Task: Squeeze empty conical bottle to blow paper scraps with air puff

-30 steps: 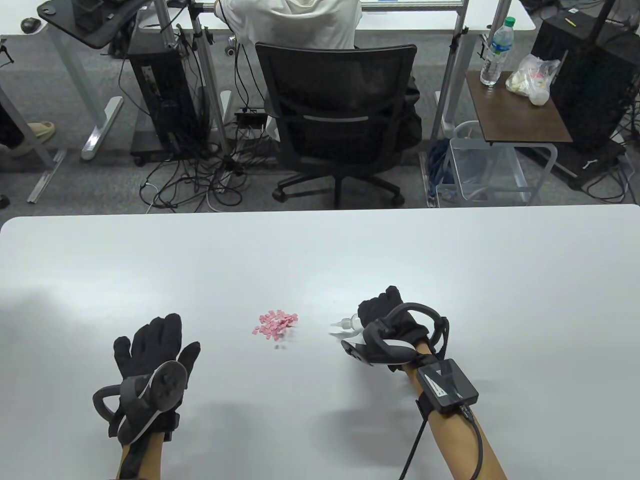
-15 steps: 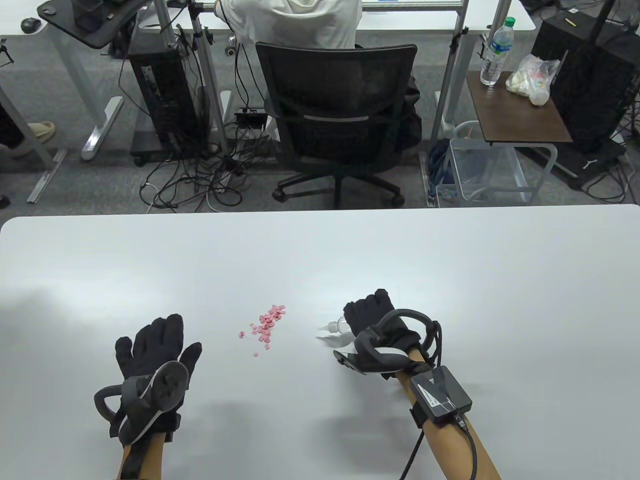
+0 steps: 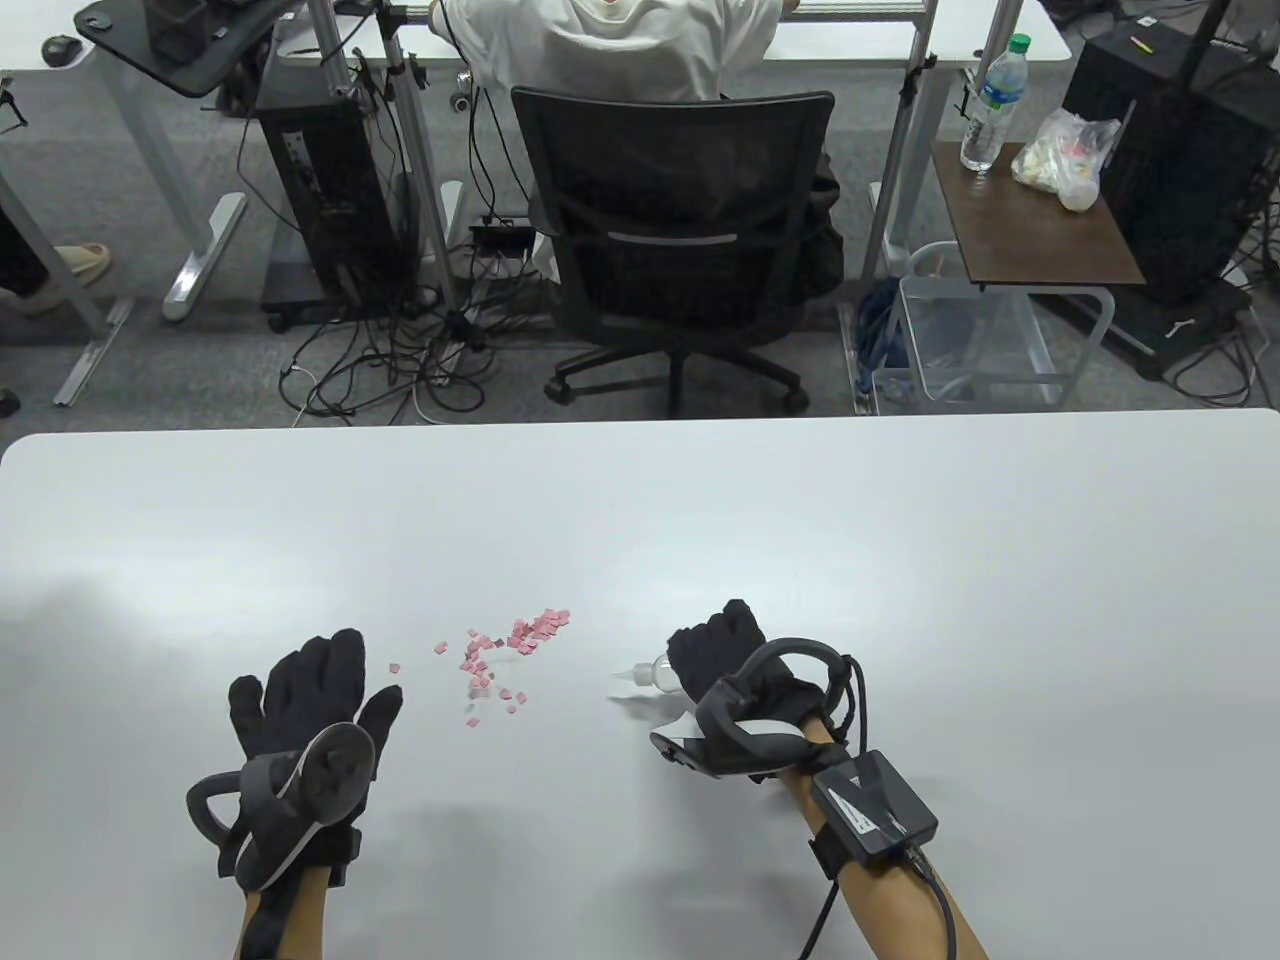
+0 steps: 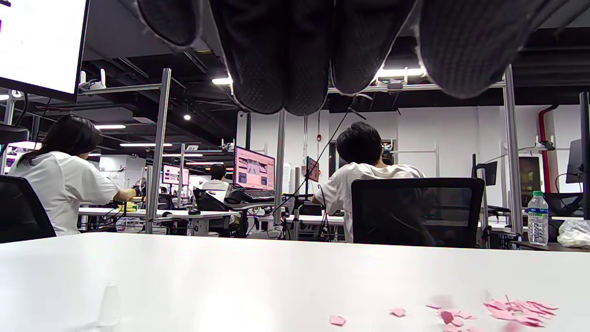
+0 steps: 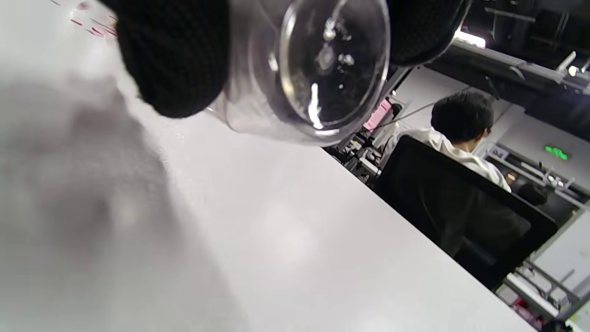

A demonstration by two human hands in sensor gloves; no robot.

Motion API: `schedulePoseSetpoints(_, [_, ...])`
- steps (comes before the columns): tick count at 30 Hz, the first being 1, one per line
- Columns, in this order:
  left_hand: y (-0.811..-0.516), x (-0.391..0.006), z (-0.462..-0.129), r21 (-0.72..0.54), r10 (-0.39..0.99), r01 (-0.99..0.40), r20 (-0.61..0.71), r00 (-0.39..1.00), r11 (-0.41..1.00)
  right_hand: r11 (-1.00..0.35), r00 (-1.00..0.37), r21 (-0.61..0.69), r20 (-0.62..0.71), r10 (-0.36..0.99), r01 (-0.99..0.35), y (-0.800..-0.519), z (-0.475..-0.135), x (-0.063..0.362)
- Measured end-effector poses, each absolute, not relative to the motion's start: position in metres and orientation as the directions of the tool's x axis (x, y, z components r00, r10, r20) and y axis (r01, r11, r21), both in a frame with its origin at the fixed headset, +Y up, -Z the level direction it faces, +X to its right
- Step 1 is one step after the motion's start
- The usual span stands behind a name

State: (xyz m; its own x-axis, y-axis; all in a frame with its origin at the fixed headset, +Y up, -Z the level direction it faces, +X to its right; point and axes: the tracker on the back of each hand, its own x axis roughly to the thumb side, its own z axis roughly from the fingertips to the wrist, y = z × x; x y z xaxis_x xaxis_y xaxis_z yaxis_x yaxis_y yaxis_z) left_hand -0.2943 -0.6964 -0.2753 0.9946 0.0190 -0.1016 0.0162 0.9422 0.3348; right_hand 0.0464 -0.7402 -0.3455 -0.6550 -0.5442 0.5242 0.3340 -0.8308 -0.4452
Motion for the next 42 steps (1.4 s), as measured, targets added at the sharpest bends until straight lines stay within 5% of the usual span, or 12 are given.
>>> schedulePoseSetpoints(7, [-0.697,-0.294,-0.275,0.320,0.017,0.016,-0.101,0.995,0.947,-0.797,-0.668,-0.385,0.438,-0.601,0.465,-0.744,-0.355,0.053])
schedulePoseSetpoints(16, [-0.696,-0.295,-0.276,0.321,0.024,0.011,-0.105,0.994,0.947,-0.854,-0.754,-0.311,0.407,-0.516,0.417,-0.740,-0.357,0.065])
schedulePoseSetpoints(20, [-0.696,-0.295,-0.275,0.319,0.022,0.014,-0.107,0.994,0.948,-0.830,-0.723,-0.401,0.427,-0.543,0.387,-0.743,-0.352,0.060])
schedulePoseSetpoints(42, [-0.696,-0.296,-0.276,0.309,0.027,0.009,-0.110,0.994,0.951,-0.811,-0.715,-0.443,0.414,-0.563,0.382,-0.744,-0.366,0.019])
